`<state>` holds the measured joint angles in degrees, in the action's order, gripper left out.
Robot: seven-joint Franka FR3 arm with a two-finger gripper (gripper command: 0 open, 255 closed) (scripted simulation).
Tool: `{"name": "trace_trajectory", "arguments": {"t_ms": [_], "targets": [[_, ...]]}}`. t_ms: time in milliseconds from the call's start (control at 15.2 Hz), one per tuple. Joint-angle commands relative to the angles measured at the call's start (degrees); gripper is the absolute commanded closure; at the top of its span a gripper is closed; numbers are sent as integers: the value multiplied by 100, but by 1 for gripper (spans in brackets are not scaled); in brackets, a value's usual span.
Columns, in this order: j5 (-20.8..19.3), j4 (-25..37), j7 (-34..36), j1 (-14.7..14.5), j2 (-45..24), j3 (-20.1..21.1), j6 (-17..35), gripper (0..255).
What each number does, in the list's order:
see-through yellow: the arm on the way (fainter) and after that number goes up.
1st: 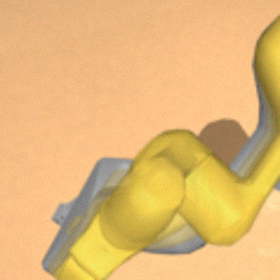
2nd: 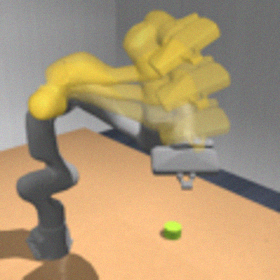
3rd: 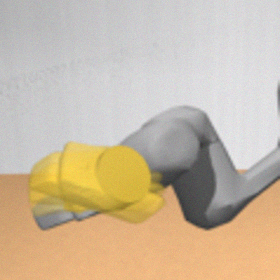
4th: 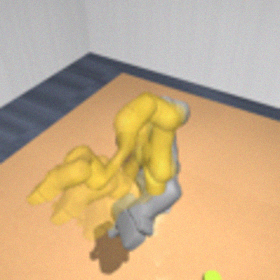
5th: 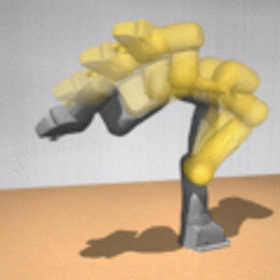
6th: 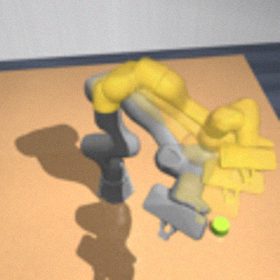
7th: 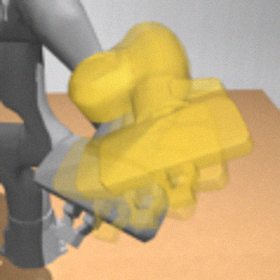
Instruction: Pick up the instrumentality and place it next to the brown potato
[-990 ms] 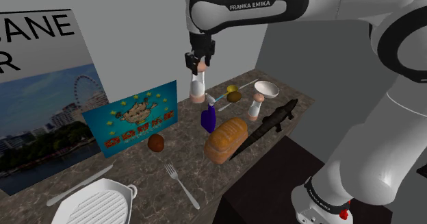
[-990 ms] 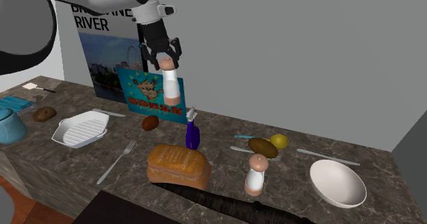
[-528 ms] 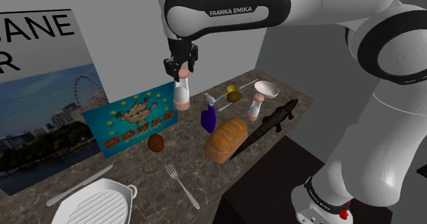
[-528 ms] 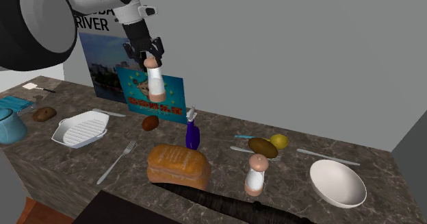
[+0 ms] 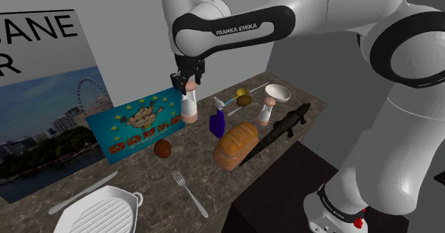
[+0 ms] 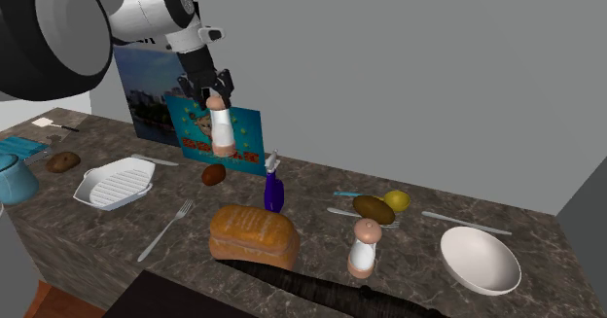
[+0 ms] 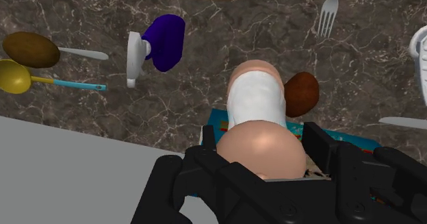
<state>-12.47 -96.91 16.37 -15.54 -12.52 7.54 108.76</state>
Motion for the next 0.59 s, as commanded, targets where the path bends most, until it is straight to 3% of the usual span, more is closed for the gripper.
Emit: {"name": "trace_trajectory", "arguments": {"t_ms": [0,528], "targets": [[-17,-94,36,-4,-43,-1,137,255],[-87,-501,154,1,-199,-19,688,255]]}}
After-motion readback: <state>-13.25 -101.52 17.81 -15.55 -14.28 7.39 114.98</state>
